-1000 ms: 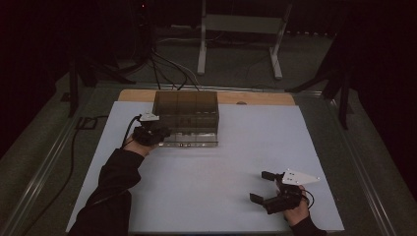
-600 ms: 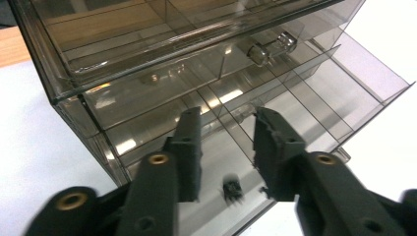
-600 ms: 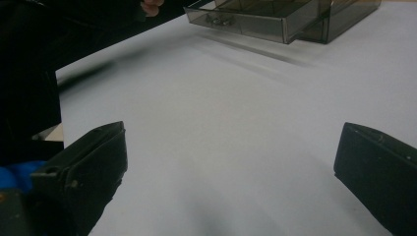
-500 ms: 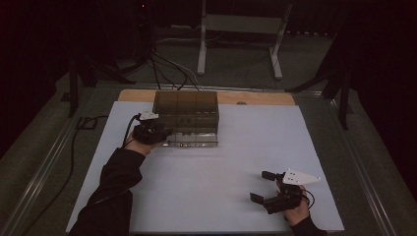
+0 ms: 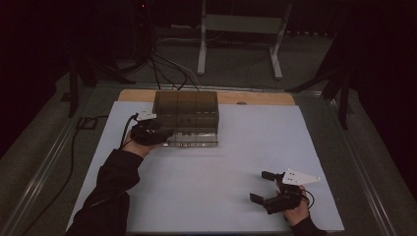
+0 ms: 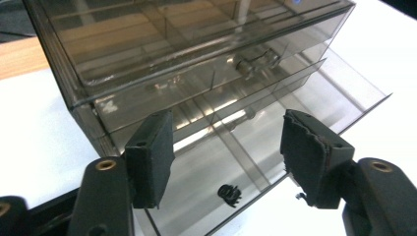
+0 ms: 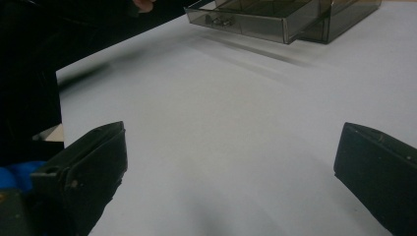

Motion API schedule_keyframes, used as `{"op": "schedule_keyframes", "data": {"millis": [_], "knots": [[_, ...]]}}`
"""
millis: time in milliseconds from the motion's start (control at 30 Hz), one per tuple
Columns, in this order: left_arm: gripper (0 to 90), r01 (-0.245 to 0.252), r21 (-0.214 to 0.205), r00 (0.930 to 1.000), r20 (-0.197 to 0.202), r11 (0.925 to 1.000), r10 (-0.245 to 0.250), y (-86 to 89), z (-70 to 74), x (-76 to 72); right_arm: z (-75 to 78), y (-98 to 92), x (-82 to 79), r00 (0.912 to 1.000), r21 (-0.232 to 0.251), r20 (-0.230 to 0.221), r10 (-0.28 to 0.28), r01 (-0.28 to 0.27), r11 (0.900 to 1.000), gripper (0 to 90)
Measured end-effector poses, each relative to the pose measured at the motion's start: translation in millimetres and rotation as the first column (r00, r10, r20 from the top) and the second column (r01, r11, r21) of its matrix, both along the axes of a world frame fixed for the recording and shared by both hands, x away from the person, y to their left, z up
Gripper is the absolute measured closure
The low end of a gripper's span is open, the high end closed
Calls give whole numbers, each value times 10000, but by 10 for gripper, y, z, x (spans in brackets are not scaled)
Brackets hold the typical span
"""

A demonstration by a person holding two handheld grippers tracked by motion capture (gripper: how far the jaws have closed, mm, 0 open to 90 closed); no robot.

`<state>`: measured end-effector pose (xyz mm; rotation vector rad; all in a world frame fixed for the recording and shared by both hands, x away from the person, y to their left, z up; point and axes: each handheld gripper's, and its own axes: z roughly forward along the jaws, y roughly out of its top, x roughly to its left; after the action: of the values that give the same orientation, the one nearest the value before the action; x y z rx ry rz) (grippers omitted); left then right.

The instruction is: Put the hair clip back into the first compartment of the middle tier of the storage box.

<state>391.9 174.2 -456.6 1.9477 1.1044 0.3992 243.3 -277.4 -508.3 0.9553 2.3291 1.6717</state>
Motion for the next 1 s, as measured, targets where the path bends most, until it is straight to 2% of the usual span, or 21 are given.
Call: {"op": "schedule_keyframes", "data": {"millis": [33, 267, 500, 533, 633, 667, 700, 800, 967, 1000], "knots": [[376, -24, -22, 10000, 14, 10000, 24, -3, 12, -6, 0, 0, 0, 10000, 0, 0, 0, 0, 10000, 0], [216, 15, -178, 10000, -77, 9998, -16, -55, 64, -64, -2, -5, 3, 10000, 75, -47, -14, 14, 10000, 0], [157, 188, -552, 9998, -8, 9983, -189, -83, 126, -111, -2, -3, 3, 10000, 84, -60, -16, 16, 10000, 0], [125, 394, -593, 9992, 81, 9975, -390, -95, 148, -132, -2, -1, -1, 10000, 42, -45, -2, 3, 10000, 0], [54, 553, -701, 9985, 88, 9960, -548, -106, 164, -148, -1, -3, -1, 10000, 40, -34, -25, 25, 10000, 0], [22, 846, -829, 9964, 9, 9930, -848, -116, 180, -159, 1, -5, -3, 10000, 70, -45, -44, 44, 10000, 0], [21, 846, -829, 9964, 9, 9930, -848, -116, 180, -159, 1, -5, -3, 10000, 70, -45, -44, 44, 10000, 0], [5, 1163, -781, 9929, 354, 9901, -1138, -117, 219, -199, 0, 3, 2, 10000, 22, -37, -19, 19, 10000, 0], [5, 1411, -850, 9894, 472, 9863, -1375, -106, 257, -238, -2, 11, -1, 10000, -13, -13, 41, -41, 10000, 0], [5, 1591, -815, 9865, 521, 9839, -1552, -108, 275, -259, -2, 5, 0, 10000, 3, -23, 26, -26, 10000, 0]]}}
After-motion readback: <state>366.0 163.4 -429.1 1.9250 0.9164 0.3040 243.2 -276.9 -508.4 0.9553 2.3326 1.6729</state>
